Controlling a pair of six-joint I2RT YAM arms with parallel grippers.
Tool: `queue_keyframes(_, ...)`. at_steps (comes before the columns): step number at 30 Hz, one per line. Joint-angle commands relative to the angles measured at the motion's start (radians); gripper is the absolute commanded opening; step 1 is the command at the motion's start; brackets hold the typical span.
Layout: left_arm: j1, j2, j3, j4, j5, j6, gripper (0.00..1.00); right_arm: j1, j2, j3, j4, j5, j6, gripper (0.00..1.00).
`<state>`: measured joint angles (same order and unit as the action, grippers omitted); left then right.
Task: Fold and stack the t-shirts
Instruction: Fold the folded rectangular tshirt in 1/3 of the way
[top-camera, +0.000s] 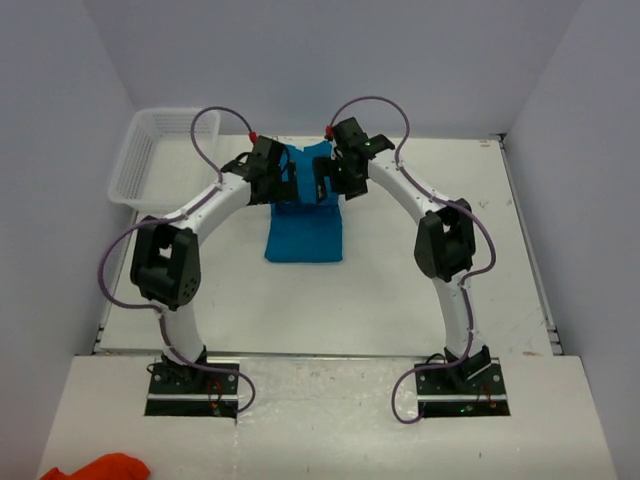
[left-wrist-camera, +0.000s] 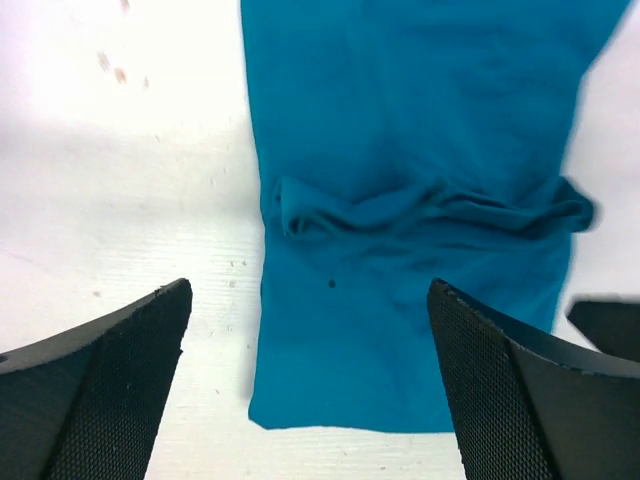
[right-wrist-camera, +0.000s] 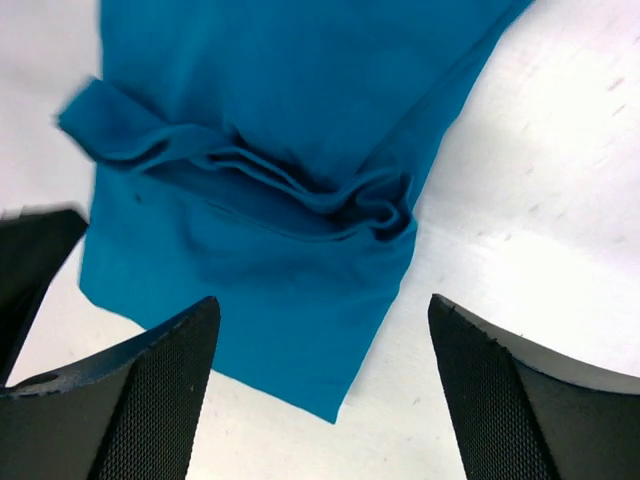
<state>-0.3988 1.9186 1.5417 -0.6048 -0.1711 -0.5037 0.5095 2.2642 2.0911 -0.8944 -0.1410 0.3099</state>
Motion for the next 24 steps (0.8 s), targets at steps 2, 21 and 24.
queue_keyframes(2, -0.038, -0.219, -0.009, 0.119, -0.11, 0.079, 1.0, -0.003, -0.106, 0.145, -0.047, 0.083, -0.035, 0.86)
queue_keyframes(21, -0.022, 0.043, -0.008, 0.12, 0.469, -0.025, 0.0, 0.023, -0.316, -0.458, 0.224, -0.227, 0.097, 0.0)
queue_keyframes(24, -0.006, 0.077, 0.014, 0.12, 0.482, -0.027, 0.0, 0.024, -0.266, -0.412, 0.209, -0.269, 0.098, 0.0)
